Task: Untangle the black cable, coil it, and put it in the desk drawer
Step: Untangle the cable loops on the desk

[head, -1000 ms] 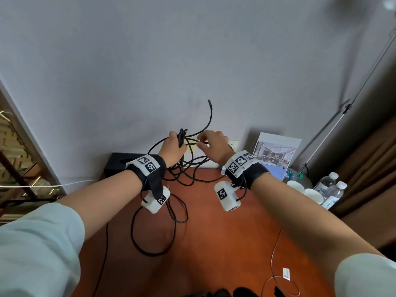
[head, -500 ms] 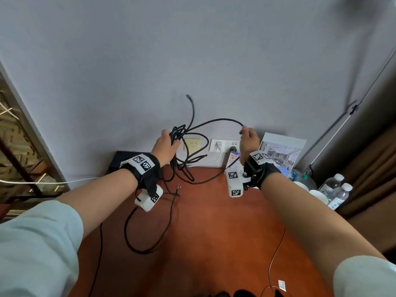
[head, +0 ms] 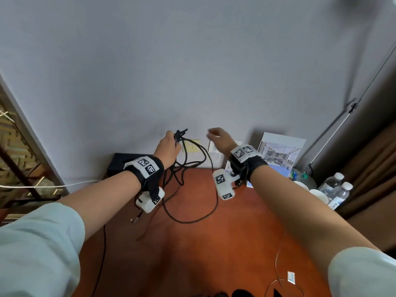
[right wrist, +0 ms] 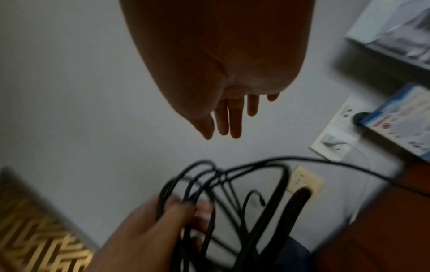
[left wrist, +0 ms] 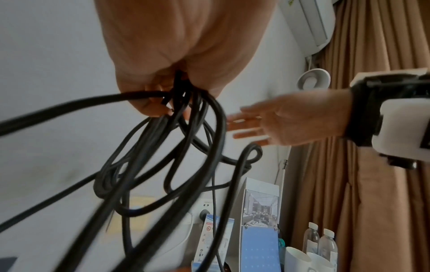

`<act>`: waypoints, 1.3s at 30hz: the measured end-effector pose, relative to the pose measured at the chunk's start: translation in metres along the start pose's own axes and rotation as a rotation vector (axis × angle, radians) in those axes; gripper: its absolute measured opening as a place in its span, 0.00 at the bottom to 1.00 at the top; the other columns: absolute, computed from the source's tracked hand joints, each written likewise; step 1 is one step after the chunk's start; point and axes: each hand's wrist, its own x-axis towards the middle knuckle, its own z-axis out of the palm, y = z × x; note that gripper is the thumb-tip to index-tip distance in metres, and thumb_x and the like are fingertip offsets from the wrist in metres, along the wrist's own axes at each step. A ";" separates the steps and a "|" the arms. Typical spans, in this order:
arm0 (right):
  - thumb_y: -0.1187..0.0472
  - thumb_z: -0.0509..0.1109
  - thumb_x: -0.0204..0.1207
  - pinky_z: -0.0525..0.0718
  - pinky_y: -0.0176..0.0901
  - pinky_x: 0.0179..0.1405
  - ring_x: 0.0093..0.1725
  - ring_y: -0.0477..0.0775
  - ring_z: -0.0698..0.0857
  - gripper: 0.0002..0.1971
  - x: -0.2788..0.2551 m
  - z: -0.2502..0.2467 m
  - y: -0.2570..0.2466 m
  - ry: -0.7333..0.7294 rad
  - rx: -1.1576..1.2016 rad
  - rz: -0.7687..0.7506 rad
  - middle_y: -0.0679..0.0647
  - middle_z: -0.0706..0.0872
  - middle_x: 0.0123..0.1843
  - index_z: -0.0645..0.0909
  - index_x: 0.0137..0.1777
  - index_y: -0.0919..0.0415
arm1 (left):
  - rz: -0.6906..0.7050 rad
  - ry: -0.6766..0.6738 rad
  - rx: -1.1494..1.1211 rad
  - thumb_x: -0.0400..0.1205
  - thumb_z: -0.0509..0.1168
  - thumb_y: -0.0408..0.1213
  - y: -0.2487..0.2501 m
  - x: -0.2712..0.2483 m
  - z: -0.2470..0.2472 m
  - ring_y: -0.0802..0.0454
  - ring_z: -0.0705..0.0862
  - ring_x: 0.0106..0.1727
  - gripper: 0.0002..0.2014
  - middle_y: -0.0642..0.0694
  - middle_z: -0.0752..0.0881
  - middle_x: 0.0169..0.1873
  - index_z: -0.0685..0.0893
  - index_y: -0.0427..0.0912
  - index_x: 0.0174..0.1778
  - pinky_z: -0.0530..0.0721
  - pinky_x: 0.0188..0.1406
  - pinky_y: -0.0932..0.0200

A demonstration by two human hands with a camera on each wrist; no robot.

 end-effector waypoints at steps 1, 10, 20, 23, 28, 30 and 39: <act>0.57 0.65 0.81 0.75 0.52 0.72 0.67 0.55 0.80 0.18 -0.001 0.010 -0.007 -0.050 -0.067 -0.045 0.52 0.82 0.67 0.76 0.70 0.56 | 0.028 -0.004 0.009 0.84 0.56 0.32 0.004 0.001 0.001 0.41 0.76 0.38 0.05 0.37 0.76 0.38 0.66 0.36 0.47 0.70 0.34 0.53; 0.49 0.64 0.82 0.76 0.53 0.56 0.55 0.65 0.80 0.16 0.002 0.034 -0.029 0.000 -0.363 -0.227 0.60 0.86 0.51 0.80 0.55 0.62 | 0.103 0.033 0.001 0.87 0.56 0.37 0.021 0.005 0.001 0.43 0.74 0.34 0.08 0.39 0.77 0.37 0.65 0.37 0.47 0.70 0.31 0.53; 0.44 0.57 0.83 0.83 0.57 0.54 0.44 0.61 0.82 0.18 0.021 -0.033 0.028 0.556 0.265 0.131 0.59 0.81 0.40 0.73 0.43 0.59 | 0.004 0.074 -0.072 0.84 0.61 0.38 -0.021 0.014 -0.014 0.39 0.82 0.47 0.10 0.39 0.82 0.46 0.70 0.35 0.50 0.81 0.48 0.46; 0.45 0.54 0.85 0.82 0.56 0.52 0.43 0.60 0.81 0.19 0.019 -0.050 0.053 0.604 0.244 0.218 0.60 0.79 0.40 0.74 0.47 0.62 | -0.033 0.101 -0.017 0.84 0.60 0.37 -0.037 0.016 -0.017 0.36 0.81 0.45 0.08 0.36 0.81 0.44 0.68 0.37 0.47 0.80 0.46 0.44; 0.58 0.54 0.86 0.76 0.43 0.52 0.60 0.62 0.82 0.18 0.020 -0.061 0.079 0.385 0.004 0.332 0.60 0.82 0.63 0.74 0.71 0.64 | -0.040 0.127 -0.015 0.84 0.56 0.31 -0.040 0.016 -0.017 0.42 0.75 0.38 0.05 0.39 0.76 0.38 0.66 0.36 0.45 0.71 0.35 0.53; 0.58 0.59 0.84 0.79 0.45 0.63 0.64 0.59 0.82 0.22 0.019 -0.050 0.068 0.264 0.016 0.250 0.54 0.80 0.70 0.69 0.78 0.56 | -0.003 0.120 -0.009 0.84 0.56 0.29 -0.031 0.017 -0.014 0.44 0.73 0.37 0.05 0.38 0.75 0.37 0.65 0.36 0.45 0.68 0.35 0.54; 0.46 0.64 0.80 0.72 0.51 0.57 0.50 0.54 0.78 0.17 0.000 0.028 -0.023 0.003 -0.299 -0.211 0.52 0.84 0.45 0.79 0.57 0.58 | 0.200 0.060 -0.029 0.85 0.58 0.33 0.025 0.016 -0.003 0.43 0.76 0.38 0.06 0.39 0.77 0.39 0.67 0.37 0.46 0.71 0.36 0.51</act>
